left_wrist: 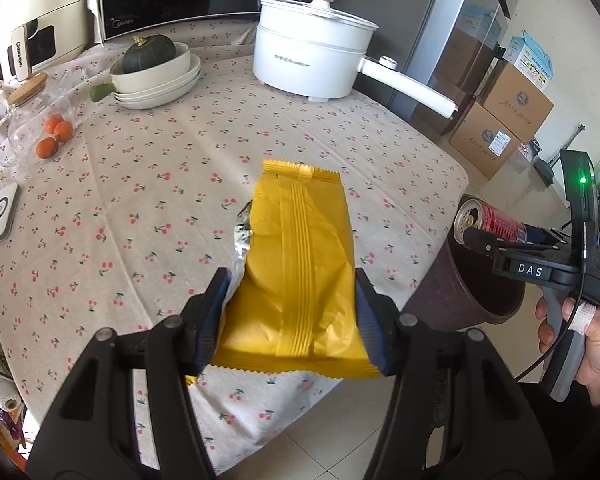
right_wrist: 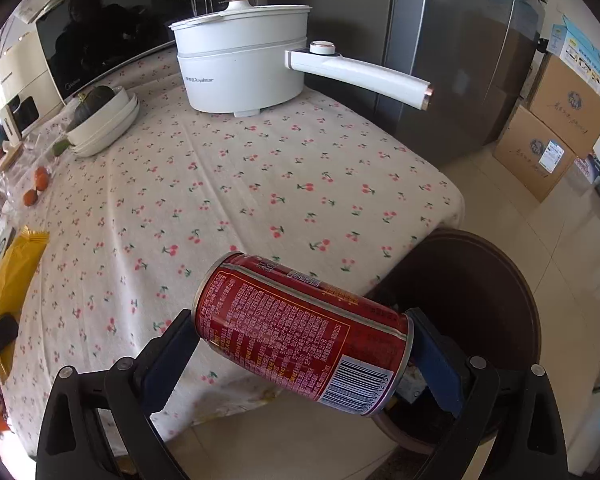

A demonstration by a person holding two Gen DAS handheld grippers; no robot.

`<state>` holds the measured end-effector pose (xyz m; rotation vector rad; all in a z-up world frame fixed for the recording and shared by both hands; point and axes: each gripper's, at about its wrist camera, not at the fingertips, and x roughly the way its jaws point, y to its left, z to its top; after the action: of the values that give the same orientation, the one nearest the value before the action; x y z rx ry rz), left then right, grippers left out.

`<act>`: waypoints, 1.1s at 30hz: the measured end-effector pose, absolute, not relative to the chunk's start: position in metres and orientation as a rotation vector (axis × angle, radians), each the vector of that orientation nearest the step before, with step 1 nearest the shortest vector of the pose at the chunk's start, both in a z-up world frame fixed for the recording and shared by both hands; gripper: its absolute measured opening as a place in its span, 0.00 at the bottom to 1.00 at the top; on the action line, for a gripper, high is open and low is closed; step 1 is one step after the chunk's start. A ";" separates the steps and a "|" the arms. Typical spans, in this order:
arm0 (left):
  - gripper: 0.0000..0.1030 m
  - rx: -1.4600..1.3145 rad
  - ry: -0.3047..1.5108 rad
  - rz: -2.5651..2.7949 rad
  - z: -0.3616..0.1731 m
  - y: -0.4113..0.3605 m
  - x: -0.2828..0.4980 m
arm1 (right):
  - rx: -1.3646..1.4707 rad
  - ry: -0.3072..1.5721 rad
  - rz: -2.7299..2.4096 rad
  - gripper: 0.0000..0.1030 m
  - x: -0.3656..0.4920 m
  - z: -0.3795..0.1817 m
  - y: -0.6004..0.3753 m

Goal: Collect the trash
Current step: 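Carry the snack bag and the red can over the bin with both grippers, then open both grippers over the bin, dropping the snack bag and the red can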

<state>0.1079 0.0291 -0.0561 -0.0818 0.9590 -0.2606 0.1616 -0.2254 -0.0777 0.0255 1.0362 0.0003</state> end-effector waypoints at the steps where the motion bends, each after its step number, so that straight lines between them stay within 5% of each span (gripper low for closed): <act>1: 0.59 -0.080 0.960 -0.271 -0.057 0.023 0.107 | 0.018 1.034 0.003 0.98 0.156 -0.078 -0.232; 25: 0.59 -0.054 1.002 -0.620 -0.097 -0.179 0.134 | 0.176 1.135 -0.092 0.98 0.121 -0.105 -0.410; 28: 0.76 -0.053 0.969 -0.654 -0.100 -0.193 0.137 | 0.193 1.142 -0.105 0.98 0.122 -0.107 -0.421; 29: 0.94 -0.048 0.968 -0.643 -0.101 -0.195 0.137 | 0.196 1.141 -0.108 0.98 0.122 -0.107 -0.424; 30: 0.99 -0.039 0.969 -0.620 -0.102 -0.196 0.138 | 0.197 1.140 -0.110 0.98 0.123 -0.107 -0.426; 33: 0.99 -0.011 0.982 -0.573 -0.104 -0.194 0.138 | 0.197 1.142 -0.111 0.98 0.126 -0.108 -0.428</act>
<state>0.1384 -0.1940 -0.1037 -0.0108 0.9823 -0.5726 0.1261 -0.4282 -0.1078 0.1975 1.1422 -0.1111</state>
